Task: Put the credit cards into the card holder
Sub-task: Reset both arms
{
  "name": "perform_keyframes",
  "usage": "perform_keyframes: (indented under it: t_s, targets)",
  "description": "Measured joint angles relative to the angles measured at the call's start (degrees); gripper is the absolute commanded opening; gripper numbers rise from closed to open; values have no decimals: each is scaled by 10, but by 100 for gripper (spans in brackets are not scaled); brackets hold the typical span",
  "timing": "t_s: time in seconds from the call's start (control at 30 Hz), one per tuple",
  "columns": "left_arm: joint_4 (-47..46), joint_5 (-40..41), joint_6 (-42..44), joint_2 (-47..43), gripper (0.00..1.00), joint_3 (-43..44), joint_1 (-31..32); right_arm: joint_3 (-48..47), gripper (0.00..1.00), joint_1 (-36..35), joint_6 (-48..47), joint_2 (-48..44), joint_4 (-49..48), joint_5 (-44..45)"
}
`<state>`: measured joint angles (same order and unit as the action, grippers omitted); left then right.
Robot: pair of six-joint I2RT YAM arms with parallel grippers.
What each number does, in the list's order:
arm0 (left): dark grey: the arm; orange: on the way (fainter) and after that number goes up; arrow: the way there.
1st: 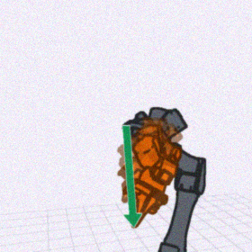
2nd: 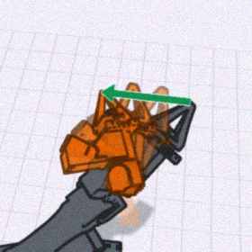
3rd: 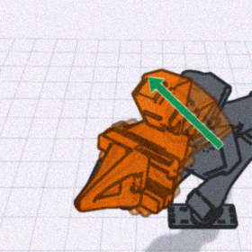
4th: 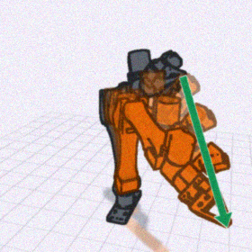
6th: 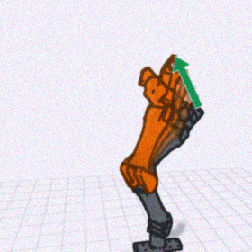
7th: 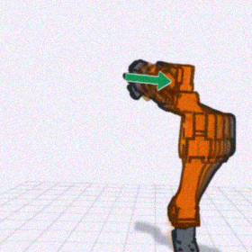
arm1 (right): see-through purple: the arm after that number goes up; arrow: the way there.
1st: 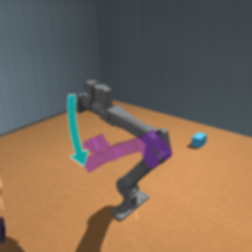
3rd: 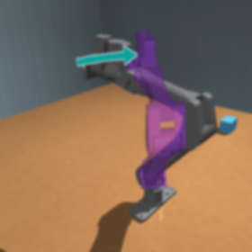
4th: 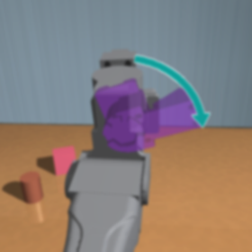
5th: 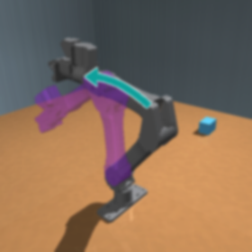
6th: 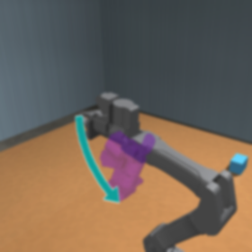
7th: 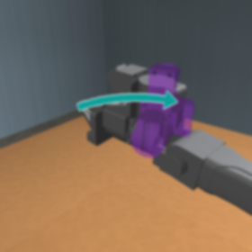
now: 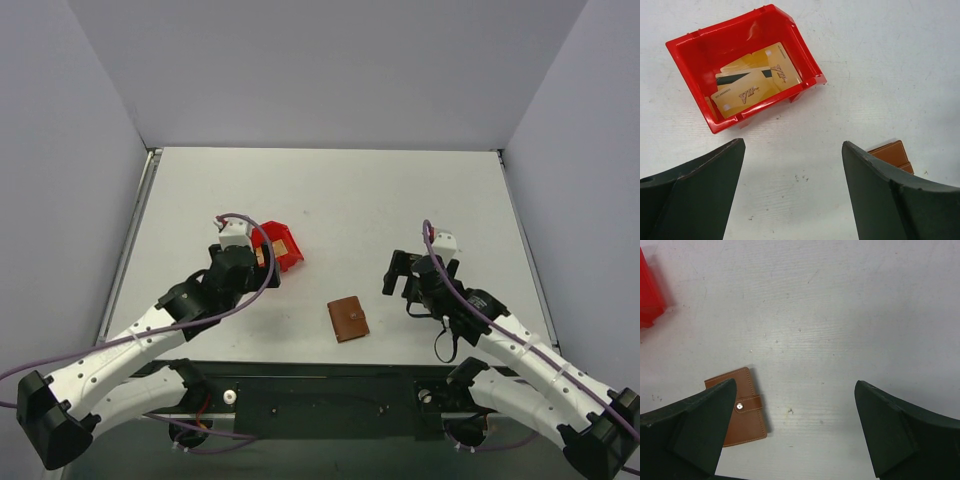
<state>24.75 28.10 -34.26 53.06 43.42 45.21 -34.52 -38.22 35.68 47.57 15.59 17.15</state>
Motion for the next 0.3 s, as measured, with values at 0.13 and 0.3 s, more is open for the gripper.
perform_keyframes:
  t_s: [0.13, 0.3]
  targets:
    - [0, 3, 0, -24, 90, -4, 0, -10, 99, 0, -8, 9, -2, 0]
    - [2, 12, 1, -50, 90, -8, -1, -17, 100, 0, -13, 21, -5, -4]
